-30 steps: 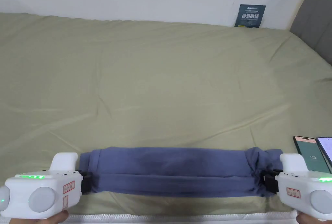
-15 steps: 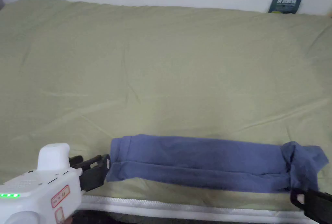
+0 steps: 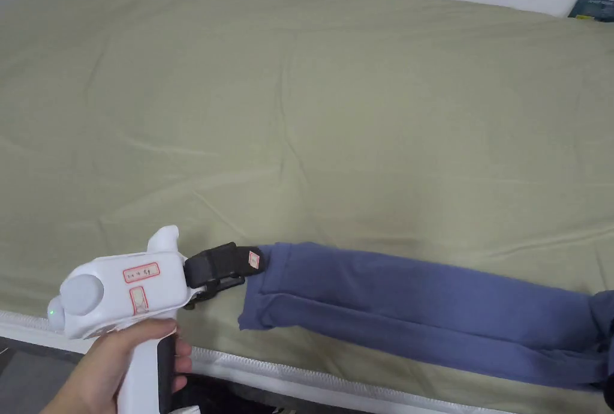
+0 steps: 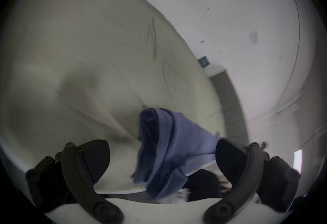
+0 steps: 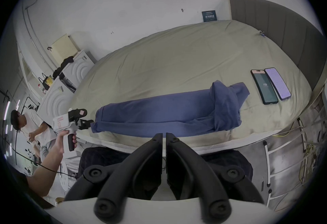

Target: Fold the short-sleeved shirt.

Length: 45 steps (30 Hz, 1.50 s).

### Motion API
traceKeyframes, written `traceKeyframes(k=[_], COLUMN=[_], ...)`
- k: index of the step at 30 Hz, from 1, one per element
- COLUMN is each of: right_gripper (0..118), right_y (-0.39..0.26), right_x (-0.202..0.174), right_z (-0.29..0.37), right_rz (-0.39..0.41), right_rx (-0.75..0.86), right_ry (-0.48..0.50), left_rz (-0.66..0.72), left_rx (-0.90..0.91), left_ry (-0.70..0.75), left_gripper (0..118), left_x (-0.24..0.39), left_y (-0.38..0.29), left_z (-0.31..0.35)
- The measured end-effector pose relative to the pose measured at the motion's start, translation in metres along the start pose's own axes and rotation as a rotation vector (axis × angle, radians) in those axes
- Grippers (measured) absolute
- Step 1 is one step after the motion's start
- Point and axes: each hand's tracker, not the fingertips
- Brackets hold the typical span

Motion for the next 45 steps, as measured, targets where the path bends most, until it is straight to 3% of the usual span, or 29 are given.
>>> traceKeyframes(k=[2,3,5,10,11,12,13,15,16,17,18,19,23,26,33,39,45], right_gripper=[5,5,5,5,5,5,5,5,5,5,5,5,5,5,5,5,5], right_y=[0.003,0.005,0.008,0.011,0.011,0.011,0.011,0.01,0.01,0.009,0.005,0.002,0.002,0.0,-0.006,-0.013,-0.016], right_x=[-0.001,-0.002,-0.004,-0.001,-0.002,-0.002,-0.003,-0.007,-0.007,-0.008,-0.003,-0.001,-0.004,-0.002,0.008,0.013,0.018], right_z=[0.005,0.007,0.01,0.005,0.003,0.0,-0.001,-0.006,-0.008,-0.009,-0.01,-0.01,-0.011,-0.006,0.002,0.001,0.009], right_rz=[-0.019,-0.027,-0.035,-0.043,-0.044,-0.046,-0.049,-0.052,-0.052,-0.052,-0.055,-0.055,-0.068,-0.081,-0.104,-0.143,-0.133], right_rx=[0.01,0.013,0.023,0.024,0.023,0.02,0.014,0.008,0.001,-0.007,-0.009,-0.005,0.002,0.015,0.049,0.078,0.097], right_ry=[0.0,0.004,-0.006,-0.01,-0.012,-0.012,-0.005,0.012,0.018,0.023,0.027,0.036,0.066,0.091,0.122,0.18,0.225], left_rz=[0.164,0.187,0.161,0.11,0.101,0.094,0.105,0.122,0.071,0.048,0.055,0.04,0.13,0.051,0.062,0.013,-0.127], left_rx=[-0.122,-0.098,-0.121,-0.228,-0.234,-0.252,-0.282,-0.341,-0.345,-0.291,-0.25,-0.208,-0.113,-0.037,0.058,0.14,0.085], left_ry=[-0.142,-0.244,-0.326,-0.356,-0.346,-0.328,-0.277,0.026,0.089,-0.069,-0.047,0.078,0.07,0.209,0.498,0.376,0.492], left_gripper=[118,118,118,116,103,61,5,4,5,4,5,4,4,4,4,4,5], left_x=[-0.024,-0.032,-0.024,-0.025,-0.023,-0.019,-0.018,-0.022,-0.027,-0.011,0.002,0.006,0.023,0.039,0.047,0.142,0.191], left_y=[0.007,0.008,0.008,0.015,0.015,0.016,0.015,0.007,0.005,0.004,0.002,0.002,0.013,0.035,0.081,0.026,-0.029], left_z=[-0.021,-0.03,-0.042,-0.084,-0.086,-0.087,-0.083,-0.092,-0.087,-0.081,-0.077,-0.072,-0.05,-0.022,0.034,0.019,-0.076])
